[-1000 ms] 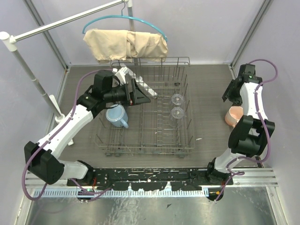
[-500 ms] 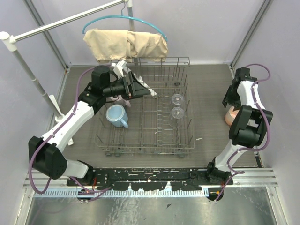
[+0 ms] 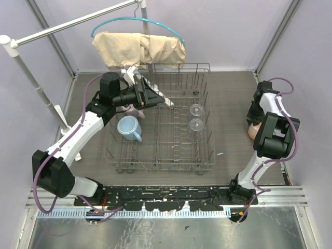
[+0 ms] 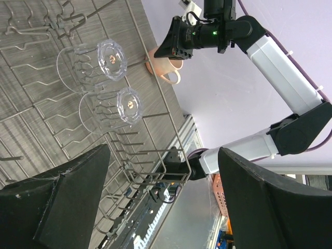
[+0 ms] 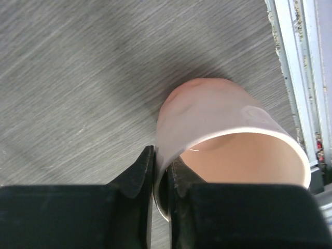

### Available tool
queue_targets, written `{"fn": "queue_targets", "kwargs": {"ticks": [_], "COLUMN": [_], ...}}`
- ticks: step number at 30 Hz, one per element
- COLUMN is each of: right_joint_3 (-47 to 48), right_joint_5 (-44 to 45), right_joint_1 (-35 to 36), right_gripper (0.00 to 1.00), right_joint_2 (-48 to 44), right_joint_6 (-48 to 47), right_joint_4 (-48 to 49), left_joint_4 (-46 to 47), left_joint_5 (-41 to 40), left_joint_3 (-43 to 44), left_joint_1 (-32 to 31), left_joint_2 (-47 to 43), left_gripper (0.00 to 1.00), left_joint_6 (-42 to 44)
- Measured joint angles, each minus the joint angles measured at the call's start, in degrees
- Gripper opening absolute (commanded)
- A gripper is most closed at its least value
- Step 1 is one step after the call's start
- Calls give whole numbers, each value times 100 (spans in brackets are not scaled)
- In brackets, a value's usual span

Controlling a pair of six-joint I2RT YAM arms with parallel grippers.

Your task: Load the cups into the dish rack

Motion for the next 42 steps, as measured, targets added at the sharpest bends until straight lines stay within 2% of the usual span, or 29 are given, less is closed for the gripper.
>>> {"fn": "queue_targets", "kwargs": {"ticks": [9, 15, 20, 26, 30, 35, 42], "right_joint_3": [4, 407, 1082, 1803, 1788, 1095, 190], "right_joint_5": [-131, -815, -1482, -2315, -3119, -4142, -4852], "right_joint_1": [-20, -101, -107, -107, -83, 35, 678], "right_gripper": [1, 1, 1, 1, 1, 1, 1], "right_joint_2": [-13, -138, -675, -1578, -2214, -2953, -3165], "right_joint_6": [57, 420, 931, 1705, 2468, 3875, 5956], "right_joint_4": [0, -118, -66, 146, 782, 2122, 4216], "left_joint_4": [72, 811, 1408, 1600, 1445, 1405, 1768], "left_joint_5": [109, 476, 748, 885, 750, 363, -138], "left_joint_3": [0, -313, -588, -533, -264, 243, 476], "left_joint_1": [13, 13, 13, -22, -216, -800, -1213], "left_joint_2": [83, 219, 297, 313, 313, 389, 739], "left_gripper": [93, 93, 93, 92, 92, 93, 94], "left_joint_6": [-57, -503, -866, -1043, -1036, -940, -820]}}
